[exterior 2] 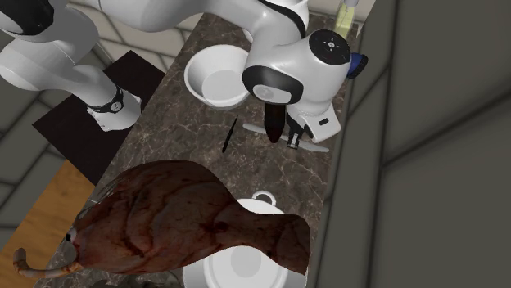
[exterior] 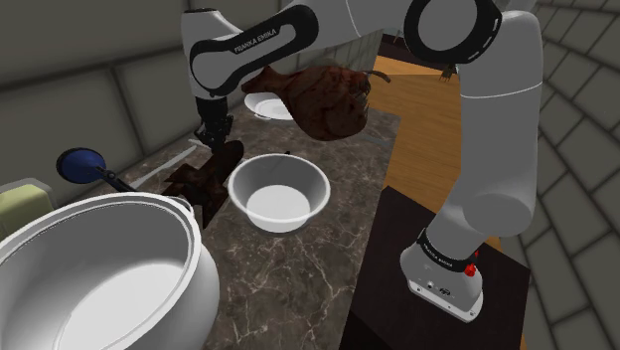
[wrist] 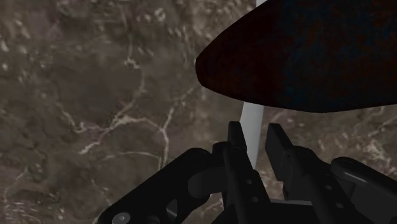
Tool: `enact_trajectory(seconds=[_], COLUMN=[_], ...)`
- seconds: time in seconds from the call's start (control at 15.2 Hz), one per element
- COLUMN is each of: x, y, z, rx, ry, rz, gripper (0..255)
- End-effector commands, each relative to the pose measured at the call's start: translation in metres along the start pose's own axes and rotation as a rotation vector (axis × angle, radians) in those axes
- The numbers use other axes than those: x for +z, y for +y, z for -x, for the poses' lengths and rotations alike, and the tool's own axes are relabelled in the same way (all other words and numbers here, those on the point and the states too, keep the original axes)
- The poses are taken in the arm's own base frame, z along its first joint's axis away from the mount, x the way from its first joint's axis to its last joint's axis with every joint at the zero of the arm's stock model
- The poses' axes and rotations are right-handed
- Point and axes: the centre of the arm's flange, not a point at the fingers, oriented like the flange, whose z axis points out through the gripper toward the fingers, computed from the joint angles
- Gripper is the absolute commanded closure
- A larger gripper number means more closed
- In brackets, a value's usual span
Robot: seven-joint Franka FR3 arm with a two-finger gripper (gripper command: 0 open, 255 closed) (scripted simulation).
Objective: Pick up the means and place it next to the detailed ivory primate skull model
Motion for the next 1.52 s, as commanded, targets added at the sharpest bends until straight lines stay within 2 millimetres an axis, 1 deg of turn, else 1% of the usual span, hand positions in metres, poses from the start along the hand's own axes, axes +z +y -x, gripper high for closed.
enact_trajectory(seconds=[0.0,0.26,1.45], x=[0.002,0.002,-0.093], y=[-0.003,-0.003,-0.004], z=[0.000,0.001,0.002], rx=[-0.004,-0.004,-0.004], ry=[-0.003,-0.003,-0.003], rz=[-0.003,-0.003,-0.003], gripper=[255,255,255])
